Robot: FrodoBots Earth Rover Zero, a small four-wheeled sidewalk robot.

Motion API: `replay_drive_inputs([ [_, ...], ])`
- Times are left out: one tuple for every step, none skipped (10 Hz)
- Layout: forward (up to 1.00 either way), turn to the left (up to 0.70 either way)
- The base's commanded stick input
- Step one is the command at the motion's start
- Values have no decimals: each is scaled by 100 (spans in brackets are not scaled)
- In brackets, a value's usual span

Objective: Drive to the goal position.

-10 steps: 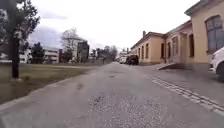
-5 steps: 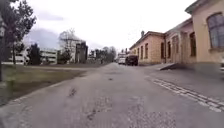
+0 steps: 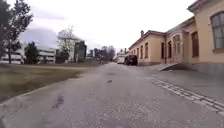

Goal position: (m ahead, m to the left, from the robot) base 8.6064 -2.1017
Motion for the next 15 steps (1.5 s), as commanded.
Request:
replay_drive_inputs([
  [100,0],
  [100,0],
  [100,0],
  [100,0],
  [100,0],
  [100,0],
  [100,0],
  [100,0],
  [100,0],
  [100,0],
  [100,0],
  [100,0],
  [100,0],
  [100,0],
  [100,0],
])
